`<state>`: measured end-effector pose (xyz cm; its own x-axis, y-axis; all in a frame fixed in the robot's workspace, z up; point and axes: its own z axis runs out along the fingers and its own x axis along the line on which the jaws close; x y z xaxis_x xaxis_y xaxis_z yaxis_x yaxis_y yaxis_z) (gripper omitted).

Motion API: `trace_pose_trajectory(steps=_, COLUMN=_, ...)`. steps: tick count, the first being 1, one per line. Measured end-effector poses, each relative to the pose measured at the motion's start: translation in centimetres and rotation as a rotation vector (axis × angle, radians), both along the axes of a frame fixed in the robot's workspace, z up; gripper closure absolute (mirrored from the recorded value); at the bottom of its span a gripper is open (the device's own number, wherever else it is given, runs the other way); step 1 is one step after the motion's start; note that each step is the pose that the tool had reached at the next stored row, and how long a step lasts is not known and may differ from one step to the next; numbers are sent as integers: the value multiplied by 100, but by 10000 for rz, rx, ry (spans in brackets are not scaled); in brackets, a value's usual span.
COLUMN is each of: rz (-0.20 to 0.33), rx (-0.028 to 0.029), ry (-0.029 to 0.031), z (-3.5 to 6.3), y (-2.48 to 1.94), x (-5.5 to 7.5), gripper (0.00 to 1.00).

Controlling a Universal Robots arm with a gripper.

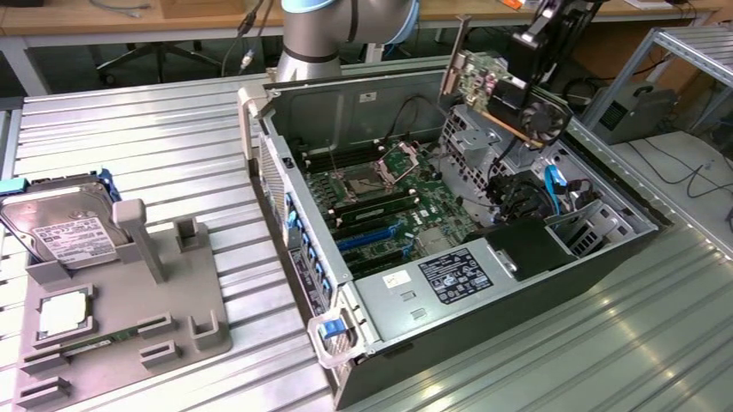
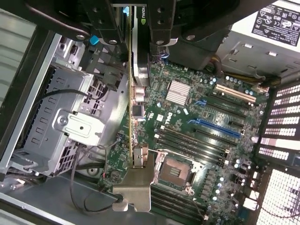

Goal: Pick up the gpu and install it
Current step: 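Insert the gpu into the slot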

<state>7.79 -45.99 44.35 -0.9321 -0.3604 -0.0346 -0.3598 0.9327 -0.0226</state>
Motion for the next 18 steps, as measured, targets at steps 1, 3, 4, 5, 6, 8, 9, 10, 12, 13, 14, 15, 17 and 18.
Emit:
trace_pose_trajectory(steps=1, rz=157, rx=22, ry=0, z=-1, y=0, x=-1, gripper=73)
trace_pose_trajectory(steps=3, rz=562, rx=86, ry=0, z=-2, y=0, x=-4, gripper=73)
trace_pose_trajectory(steps=4, rz=746, rx=119, ry=0, z=-3, y=0, x=-5, gripper=73)
trace_pose_trajectory(steps=5, rz=978, rx=162, ry=-1, z=-3, y=1, x=-6, gripper=73)
trace_pose_trajectory(steps=6, rz=979, rx=165, ry=0, z=-4, y=1, x=-7, gripper=73)
trace_pose_trajectory(steps=8, rz=979, rx=164, ry=0, z=-3, y=0, x=-7, gripper=73)
trace_pose_trajectory(steps=9, rz=979, rx=164, ry=0, z=-3, y=0, x=-7, gripper=73)
trace_pose_trajectory(steps=10, rz=978, rx=164, ry=0, z=-4, y=0, x=-7, gripper=73)
trace_pose_trajectory(steps=12, rz=979, rx=164, ry=0, z=-3, y=0, x=-7, gripper=73)
trace_pose_trajectory(steps=13, rz=992, rx=164, ry=0, z=-4, y=0, x=-7, gripper=73)
trace_pose_trajectory(steps=14, rz=1031, rx=165, ry=0, z=-4, y=0, x=-7, gripper=73)
trace_pose_trajectory(steps=15, rz=1110, rx=164, ry=1, z=-4, y=1, x=-7, gripper=73)
trace_pose_trajectory(steps=17, rz=1670, rx=164, ry=5, z=-5, y=0, x=-7, gripper=73)
trace_pose_trajectory(steps=18, rz=1970, rx=165, ry=8, z=-6, y=1, x=-7, gripper=73)
